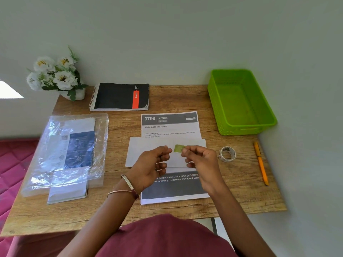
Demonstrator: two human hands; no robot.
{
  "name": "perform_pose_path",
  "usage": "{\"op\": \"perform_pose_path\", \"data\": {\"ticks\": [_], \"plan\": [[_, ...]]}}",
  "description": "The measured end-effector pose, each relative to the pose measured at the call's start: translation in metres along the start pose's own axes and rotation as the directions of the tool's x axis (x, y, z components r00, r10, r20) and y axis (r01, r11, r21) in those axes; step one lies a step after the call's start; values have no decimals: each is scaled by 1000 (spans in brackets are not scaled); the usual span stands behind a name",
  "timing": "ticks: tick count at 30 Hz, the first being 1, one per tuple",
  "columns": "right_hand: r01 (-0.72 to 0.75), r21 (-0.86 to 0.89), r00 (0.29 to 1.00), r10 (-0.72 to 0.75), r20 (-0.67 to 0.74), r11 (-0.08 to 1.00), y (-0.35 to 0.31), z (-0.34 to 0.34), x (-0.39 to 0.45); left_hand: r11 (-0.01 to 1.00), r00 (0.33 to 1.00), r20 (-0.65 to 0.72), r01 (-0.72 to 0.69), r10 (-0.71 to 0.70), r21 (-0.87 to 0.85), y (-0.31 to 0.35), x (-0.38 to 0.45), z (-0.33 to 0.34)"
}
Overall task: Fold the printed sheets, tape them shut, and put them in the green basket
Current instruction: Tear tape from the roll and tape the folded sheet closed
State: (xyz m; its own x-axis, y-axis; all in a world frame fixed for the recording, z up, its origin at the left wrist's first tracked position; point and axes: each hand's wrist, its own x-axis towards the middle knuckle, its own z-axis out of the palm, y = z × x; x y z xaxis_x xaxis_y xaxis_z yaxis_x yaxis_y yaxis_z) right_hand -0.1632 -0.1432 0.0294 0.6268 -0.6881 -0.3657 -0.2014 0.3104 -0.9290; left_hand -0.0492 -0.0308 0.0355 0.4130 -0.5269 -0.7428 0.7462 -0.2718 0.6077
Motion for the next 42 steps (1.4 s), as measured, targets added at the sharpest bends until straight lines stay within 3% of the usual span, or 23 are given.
{"op": "perform_pose_path", "data": {"ticks": [4, 9, 21, 26, 30, 35, 38, 42], "plan": [[-78, 39, 997, 78, 5, 996, 1, -2, -2, 951, 971, -42, -220, 234, 220, -3, -1, 3], [-71, -13, 997, 70, -7, 997, 2, -3, -1, 853, 925, 6, -353, 380, 385, -8, -2, 8], [-52, -44, 999, 53, 4, 998, 3, -9, 2, 840, 915, -9, -366, 403, 401, -13, 5, 9], [-24, -111, 998, 17, -58, 993, 4, -14, 8, 735, 874, 18, -421, 486, 532, -13, 20, 16], [-32, -117, 969, 3, -247, 993, 5, -22, 28, 538, 791, 59, -467, 609, 701, -5, 35, 25], [-16, -330, 921, -114, -373, 944, 8, -26, 48, 366, 750, 185, -503, 635, 783, 1, 57, 49], [-12, -441, 920, -163, -358, 897, 8, -27, 53, 338, 755, 183, -478, 630, 810, -4, 69, 58], [9, -526, 922, -211, -325, 850, 7, -30, 59, 408, 772, 63, -402, 633, 820, -10, 79, 65]]}}
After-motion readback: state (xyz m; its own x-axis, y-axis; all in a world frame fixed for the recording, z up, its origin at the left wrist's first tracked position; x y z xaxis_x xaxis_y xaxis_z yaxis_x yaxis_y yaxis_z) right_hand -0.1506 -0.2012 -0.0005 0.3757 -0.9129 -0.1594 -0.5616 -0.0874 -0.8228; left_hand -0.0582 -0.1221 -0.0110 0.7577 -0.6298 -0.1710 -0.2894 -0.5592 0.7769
